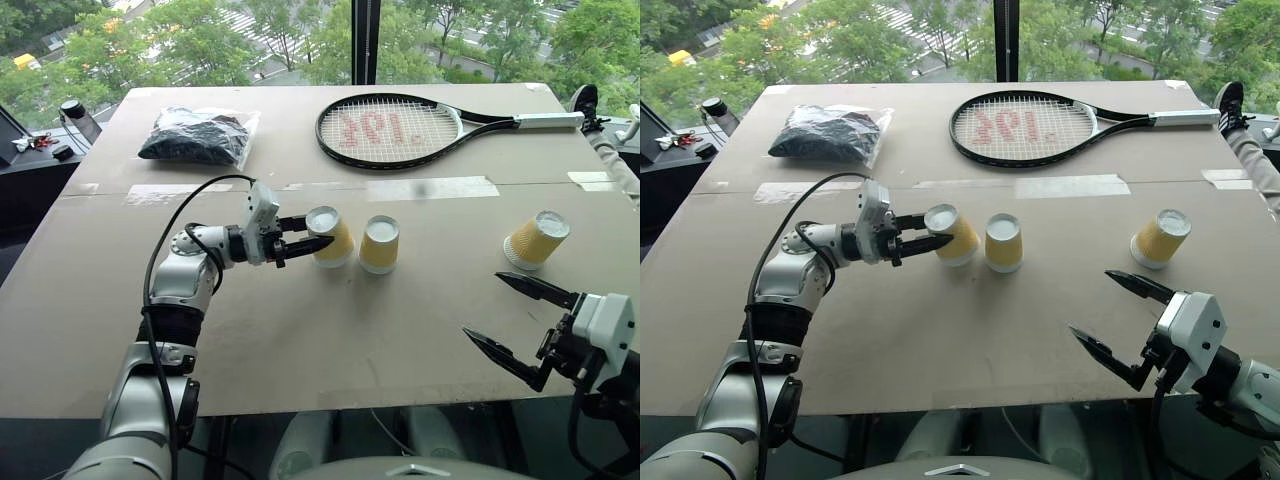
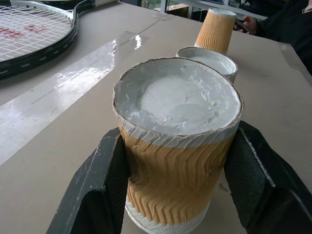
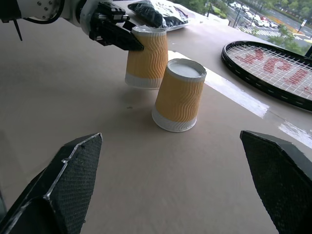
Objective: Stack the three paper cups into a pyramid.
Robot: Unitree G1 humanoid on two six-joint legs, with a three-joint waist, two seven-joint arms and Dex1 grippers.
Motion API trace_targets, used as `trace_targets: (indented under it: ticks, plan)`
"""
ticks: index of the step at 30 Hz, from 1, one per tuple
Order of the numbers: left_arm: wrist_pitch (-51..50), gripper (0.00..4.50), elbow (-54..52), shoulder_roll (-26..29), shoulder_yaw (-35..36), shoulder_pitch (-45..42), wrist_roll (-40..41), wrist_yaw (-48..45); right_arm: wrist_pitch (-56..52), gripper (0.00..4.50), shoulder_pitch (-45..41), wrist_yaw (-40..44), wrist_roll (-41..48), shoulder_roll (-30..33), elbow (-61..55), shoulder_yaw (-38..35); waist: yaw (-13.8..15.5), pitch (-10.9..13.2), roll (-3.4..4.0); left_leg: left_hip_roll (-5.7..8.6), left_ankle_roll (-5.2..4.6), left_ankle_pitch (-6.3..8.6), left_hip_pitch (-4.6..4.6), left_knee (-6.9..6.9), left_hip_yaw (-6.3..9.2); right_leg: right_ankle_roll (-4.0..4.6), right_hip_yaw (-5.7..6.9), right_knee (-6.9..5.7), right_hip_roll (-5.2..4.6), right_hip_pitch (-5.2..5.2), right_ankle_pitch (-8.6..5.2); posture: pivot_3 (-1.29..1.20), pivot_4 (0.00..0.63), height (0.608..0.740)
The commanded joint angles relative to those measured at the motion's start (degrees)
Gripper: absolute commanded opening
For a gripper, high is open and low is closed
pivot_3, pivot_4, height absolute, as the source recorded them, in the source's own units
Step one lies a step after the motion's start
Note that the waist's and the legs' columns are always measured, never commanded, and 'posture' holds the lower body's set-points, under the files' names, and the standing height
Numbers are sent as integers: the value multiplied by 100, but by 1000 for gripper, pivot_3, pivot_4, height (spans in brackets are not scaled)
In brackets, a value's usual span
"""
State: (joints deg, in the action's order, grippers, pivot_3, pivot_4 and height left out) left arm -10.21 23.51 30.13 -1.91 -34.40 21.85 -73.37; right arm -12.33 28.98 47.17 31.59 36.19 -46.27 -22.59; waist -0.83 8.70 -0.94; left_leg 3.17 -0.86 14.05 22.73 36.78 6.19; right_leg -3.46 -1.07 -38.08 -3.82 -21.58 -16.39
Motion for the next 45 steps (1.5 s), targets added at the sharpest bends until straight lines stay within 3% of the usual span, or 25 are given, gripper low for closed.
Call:
trace_targets:
  ticks: [1,22,27,32,35,41,45]
  plan:
    - [278,2189,125,-37,-54,-142,-128,-157,187,4500,159,-30,21,-68,-258,-194,-1,0,0,0,-1,0,0,1,0,0,0,-1,1,0,0,0,150,740]
    - [670,2189,527,-190,-144,-244,-543,-171,356,4500,350,-8,-76,-96,-208,-188,19,-2,0,-1,-6,3,0,17,5,0,5,-7,1,8,0,0,150,740]
    - [535,4424,461,-170,-98,-246,-489,-219,378,4500,365,27,-51,-90,-196,-220,13,-2,0,0,-7,4,-1,24,7,0,7,-11,2,10,0,0,150,740]
    - [376,4478,236,-102,63,-165,-367,-108,398,4500,376,55,-37,-93,-173,-232,11,-2,0,0,-7,4,0,24,8,0,7,-12,2,9,0,0,150,740]
    - [-160,4478,-459,141,385,261,4,-11,345,4500,299,-99,-118,-134,-41,-272,8,-2,0,-1,-7,4,0,24,8,0,6,-12,2,9,0,0,150,740]
    - [-1235,4478,-2050,708,1043,1475,886,86,141,4500,-587,-1105,-530,-357,592,-550,-56,-3,3,-4,-5,4,-6,19,9,1,-19,-17,-22,1,0,0,150,740]
    - [-1910,4478,-3269,1116,1404,2353,1642,-33,-480,4500,-1631,-2120,-1450,-141,1649,-389,-10,-4,5,-4,-4,4,-8,19,7,2,-30,-16,-22,1,0,0,150,740]
